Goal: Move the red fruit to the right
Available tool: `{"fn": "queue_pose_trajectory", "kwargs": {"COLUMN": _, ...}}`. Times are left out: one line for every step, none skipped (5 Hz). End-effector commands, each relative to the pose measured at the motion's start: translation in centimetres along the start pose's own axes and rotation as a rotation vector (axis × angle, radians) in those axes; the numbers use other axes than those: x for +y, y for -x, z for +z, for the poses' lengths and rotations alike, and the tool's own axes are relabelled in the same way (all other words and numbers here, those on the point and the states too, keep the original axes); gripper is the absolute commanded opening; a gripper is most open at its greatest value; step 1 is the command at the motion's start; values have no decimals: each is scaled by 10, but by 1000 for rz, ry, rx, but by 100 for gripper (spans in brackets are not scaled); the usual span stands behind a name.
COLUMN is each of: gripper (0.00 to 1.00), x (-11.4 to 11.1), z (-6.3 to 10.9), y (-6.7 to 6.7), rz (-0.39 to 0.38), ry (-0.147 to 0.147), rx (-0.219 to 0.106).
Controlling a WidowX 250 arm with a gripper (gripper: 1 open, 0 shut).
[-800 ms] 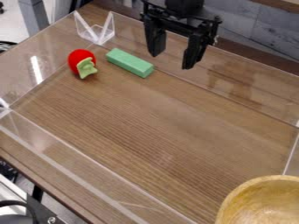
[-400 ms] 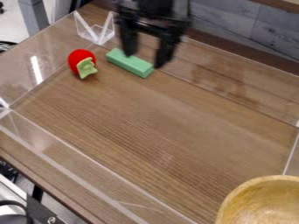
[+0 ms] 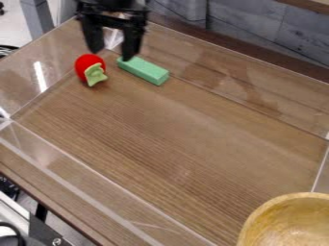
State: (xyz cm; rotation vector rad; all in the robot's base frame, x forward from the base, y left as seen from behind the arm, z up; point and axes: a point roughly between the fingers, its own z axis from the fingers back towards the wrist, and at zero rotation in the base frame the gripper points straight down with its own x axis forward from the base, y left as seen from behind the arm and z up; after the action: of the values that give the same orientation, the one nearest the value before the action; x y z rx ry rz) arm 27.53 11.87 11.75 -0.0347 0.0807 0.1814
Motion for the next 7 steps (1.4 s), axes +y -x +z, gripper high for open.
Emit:
{"fn": "queue_pose_trajectory", "kwargs": {"gripper": 100, "x": 22, "z": 4, "y": -10, "rz": -22, "ry": -15, "rx": -73}}
{"fn": "queue_pose_trajectory", "kwargs": {"gripper": 100, "x": 34, "z": -8, "y": -13, "rz": -18, "ry": -10, "rx": -85}}
{"fn": "queue_pose_trajectory", "kwargs": {"gripper": 100, "x": 43, "z": -15, "y": -20, "rz": -47, "ry": -3, "rx": -88}}
{"fn": "queue_pose_trajectory", "kwargs": {"gripper": 100, "x": 51, "z": -17, "y": -29, "rz": -79, "ry": 14, "rx": -98}}
{"fn": "queue_pose_trajectory", "kwargs": {"gripper": 100, "x": 55, "z": -20, "y": -33, "rz": -111, "ry": 34, "rx": -106}}
{"fn": "queue_pose_trajectory", "kwargs": {"gripper": 100, "x": 51, "z": -18, "y": -32, "rz": -123, "ry": 53, "rx": -113}}
{"fn": "queue_pose_trajectory", "kwargs": {"gripper": 100, "x": 46, "z": -15, "y": -32, "rz": -134, "ry": 70, "rx": -119}}
